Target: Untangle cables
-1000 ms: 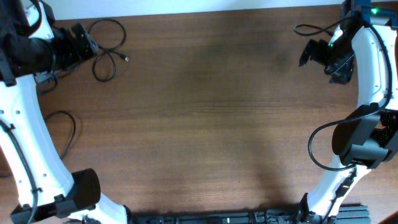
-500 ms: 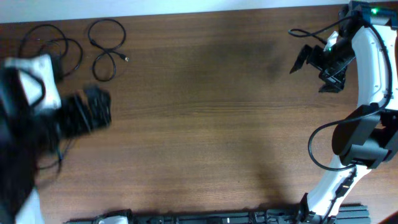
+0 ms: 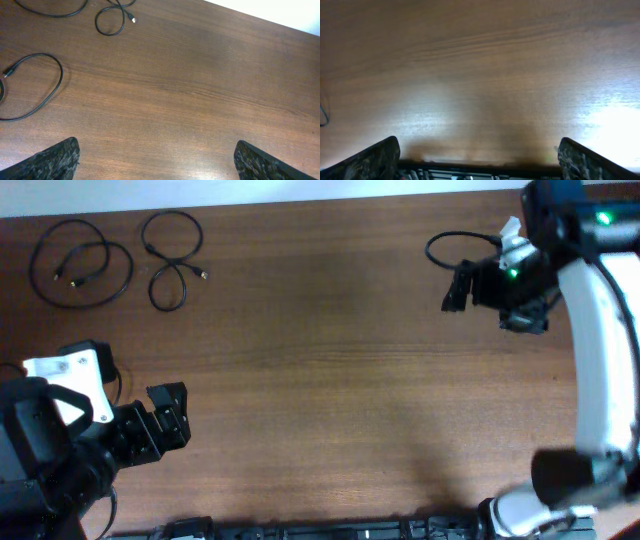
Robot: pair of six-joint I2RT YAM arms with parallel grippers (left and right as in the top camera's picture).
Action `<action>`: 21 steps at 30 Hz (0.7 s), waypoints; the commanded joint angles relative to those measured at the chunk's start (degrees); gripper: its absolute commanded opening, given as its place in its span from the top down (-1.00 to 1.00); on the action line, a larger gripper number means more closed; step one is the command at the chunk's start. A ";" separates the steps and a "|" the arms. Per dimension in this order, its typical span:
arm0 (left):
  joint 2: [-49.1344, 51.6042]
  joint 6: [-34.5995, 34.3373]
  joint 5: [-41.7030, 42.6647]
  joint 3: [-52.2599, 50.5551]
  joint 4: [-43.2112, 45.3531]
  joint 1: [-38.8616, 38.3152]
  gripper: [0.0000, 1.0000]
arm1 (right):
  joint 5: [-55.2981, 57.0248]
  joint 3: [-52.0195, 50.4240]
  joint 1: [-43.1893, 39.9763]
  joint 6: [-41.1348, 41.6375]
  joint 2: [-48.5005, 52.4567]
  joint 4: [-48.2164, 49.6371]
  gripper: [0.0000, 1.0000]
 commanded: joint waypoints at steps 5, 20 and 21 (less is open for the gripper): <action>-0.20 0.92 -0.66 -0.48 -0.02 -0.22 -0.97 | 1.42 -2.19 5.11 -2.97 -19.93 -0.35 -0.97; -0.20 0.92 -0.66 -0.48 -0.02 -0.22 -0.97 | 1.40 -28.41 6.67 -2.93 -39.74 -0.31 -0.97; -0.17 0.92 -0.66 -0.48 -0.02 -0.22 -0.97 | 1.40 -29.20 6.67 -2.93 -39.39 -0.33 -0.97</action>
